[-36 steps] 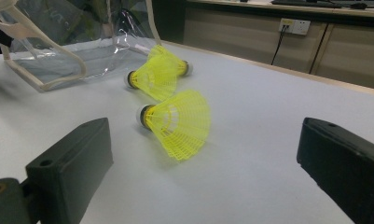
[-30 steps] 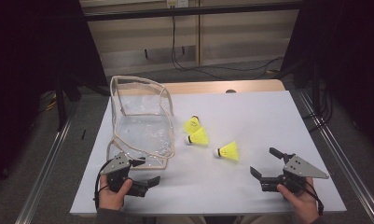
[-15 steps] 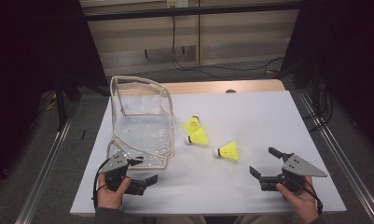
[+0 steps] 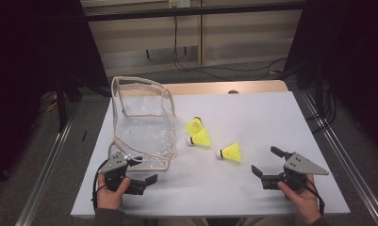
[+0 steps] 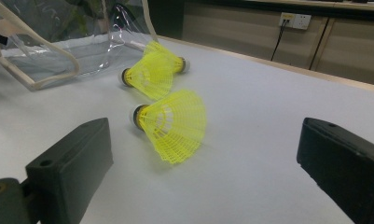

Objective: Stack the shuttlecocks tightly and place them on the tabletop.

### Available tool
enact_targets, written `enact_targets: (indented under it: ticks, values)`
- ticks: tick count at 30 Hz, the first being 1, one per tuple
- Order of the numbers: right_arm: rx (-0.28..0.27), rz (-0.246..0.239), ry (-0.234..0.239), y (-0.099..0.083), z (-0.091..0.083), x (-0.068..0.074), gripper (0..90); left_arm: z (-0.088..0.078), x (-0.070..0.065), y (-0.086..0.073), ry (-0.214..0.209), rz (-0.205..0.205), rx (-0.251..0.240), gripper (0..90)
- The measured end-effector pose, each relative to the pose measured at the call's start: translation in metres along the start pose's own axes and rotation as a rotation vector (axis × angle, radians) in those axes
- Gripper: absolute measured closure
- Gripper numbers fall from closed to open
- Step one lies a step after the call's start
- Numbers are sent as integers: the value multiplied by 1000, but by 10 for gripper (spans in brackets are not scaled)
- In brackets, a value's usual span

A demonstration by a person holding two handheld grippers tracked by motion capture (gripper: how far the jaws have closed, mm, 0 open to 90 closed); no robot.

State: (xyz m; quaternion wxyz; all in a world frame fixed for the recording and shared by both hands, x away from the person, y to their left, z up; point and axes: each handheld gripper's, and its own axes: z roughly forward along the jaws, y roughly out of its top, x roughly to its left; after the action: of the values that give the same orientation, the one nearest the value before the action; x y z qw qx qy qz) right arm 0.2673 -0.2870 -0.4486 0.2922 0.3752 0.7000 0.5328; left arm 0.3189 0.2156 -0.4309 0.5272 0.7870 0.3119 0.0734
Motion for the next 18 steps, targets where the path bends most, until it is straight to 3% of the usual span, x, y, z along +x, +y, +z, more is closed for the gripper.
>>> enact_targets:
  ticks: [18]
  values:
    - [32, -1, 1, 3, 10, -2, 29, 1, 0, 0, 7, 3, 1, 37]
